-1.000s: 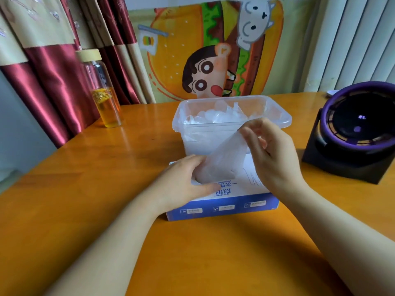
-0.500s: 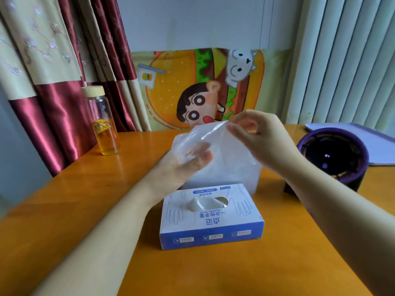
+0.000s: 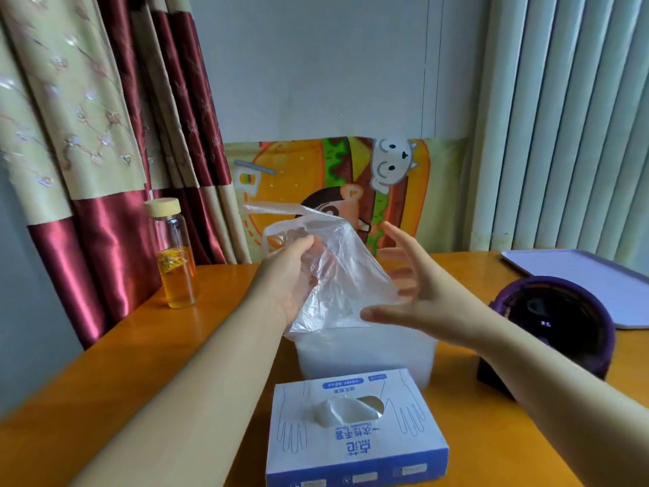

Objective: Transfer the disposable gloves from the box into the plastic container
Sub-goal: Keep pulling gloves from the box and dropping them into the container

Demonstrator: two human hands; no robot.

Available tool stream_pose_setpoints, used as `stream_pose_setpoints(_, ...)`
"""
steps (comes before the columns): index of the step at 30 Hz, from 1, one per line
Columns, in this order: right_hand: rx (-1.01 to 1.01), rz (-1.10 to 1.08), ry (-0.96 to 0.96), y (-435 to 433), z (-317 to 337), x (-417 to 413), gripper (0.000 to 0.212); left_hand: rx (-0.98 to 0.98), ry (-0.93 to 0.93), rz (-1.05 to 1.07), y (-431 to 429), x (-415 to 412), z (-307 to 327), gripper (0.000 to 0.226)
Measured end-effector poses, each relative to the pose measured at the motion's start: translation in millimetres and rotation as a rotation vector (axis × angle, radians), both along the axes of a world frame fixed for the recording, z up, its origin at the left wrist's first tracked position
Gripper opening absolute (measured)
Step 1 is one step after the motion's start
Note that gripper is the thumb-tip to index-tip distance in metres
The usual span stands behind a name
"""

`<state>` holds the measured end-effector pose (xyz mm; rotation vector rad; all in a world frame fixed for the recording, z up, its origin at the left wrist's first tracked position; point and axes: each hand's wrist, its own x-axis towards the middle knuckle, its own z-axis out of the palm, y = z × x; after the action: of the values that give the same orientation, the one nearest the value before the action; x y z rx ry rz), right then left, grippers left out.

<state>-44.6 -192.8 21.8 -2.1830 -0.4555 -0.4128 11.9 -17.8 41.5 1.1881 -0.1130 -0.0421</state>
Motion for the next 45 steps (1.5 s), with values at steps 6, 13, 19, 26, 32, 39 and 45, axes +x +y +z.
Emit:
stream_pose_setpoints(6,0.041,-0.222,-0.228,14,-15,37,0.059,0.029,0.116,-0.035,-3,6,-3,0.026)
stream_pose_setpoints(13,0.155,-0.182,-0.239,14,9,71,0.029,0.038,0.18,-0.035,11,23,-11,0.024)
stream_pose_setpoints(19,-0.39,0.005,-0.269,17,-26,71,0.098,0.027,0.21,-0.062,17,34,-8,0.025)
stream_pose_setpoints(26,-0.382,-0.118,-0.563,18,-8,90,0.053,0.032,0.207,-0.069,15,39,-4,0.025)
stream_pose_setpoints(32,0.184,-0.214,-0.263,27,26,93,0.015,-0.092,0.241,-0.164,16,45,-14,0.024)
stream_pose_setpoints(39,0.307,-0.42,0.297,-11,13,117,0.021,0.288,0.057,0.353,56,53,-22,0.068)
stream_pose_setpoints(45,0.023,-0.459,0.35,-14,-8,125,0.023,0.988,-0.716,0.216,18,46,-8,0.028)
